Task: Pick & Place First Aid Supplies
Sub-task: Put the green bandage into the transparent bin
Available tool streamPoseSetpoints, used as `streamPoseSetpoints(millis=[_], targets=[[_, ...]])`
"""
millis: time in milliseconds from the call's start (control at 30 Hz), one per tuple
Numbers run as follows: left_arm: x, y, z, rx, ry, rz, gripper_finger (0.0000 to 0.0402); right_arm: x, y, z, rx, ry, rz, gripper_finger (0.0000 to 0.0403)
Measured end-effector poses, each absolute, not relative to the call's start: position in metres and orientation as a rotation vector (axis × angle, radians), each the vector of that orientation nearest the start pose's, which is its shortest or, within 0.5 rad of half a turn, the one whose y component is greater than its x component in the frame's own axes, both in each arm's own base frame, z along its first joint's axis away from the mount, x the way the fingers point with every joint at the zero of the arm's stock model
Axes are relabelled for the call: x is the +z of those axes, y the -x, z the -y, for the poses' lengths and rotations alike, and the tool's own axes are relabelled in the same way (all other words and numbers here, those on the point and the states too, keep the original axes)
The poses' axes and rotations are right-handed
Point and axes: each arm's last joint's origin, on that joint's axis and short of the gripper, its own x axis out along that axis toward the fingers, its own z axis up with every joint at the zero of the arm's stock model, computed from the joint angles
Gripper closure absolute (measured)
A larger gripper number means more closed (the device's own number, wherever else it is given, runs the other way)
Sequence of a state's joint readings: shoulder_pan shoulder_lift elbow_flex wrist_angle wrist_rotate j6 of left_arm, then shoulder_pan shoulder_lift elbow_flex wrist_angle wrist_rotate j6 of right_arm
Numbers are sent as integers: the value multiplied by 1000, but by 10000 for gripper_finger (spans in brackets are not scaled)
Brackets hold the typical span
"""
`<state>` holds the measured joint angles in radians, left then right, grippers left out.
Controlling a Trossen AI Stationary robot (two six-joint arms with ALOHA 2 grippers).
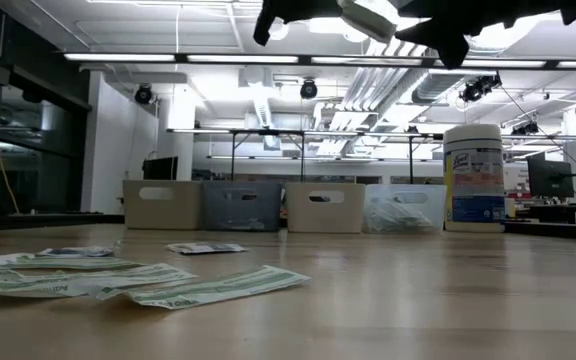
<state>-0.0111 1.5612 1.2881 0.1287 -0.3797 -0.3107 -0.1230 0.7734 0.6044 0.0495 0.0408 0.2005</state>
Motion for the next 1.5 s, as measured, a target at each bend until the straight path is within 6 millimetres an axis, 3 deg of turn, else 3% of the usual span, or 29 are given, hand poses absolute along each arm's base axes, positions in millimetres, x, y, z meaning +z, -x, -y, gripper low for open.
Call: streamPoseSetpoints(millis=[200, 367, 600, 833, 1233, 1500], targets=[[342, -366, -21, 349, 286, -102, 401, 296, -178, 38, -185, -220, -78, 190], [343, -366, -28, 318, 277, -101, 401, 287, -193, 42, -130, -267, -104, 152], [344, -366, -30, 285, 248, -103, 401, 285, -208, 45, -122, -268, -68, 152], [343, -366, -30, 283, 243, -114, 401, 287, -207, 49, -144, -248, -93, 183], [345, -366, -32, 273, 216, -93, 401, 280, -205, 51, -165, -260, -169, 283], [345, -366, -34, 237, 217, -102, 401, 290, -195, 49, -189, -256, -116, 322]])
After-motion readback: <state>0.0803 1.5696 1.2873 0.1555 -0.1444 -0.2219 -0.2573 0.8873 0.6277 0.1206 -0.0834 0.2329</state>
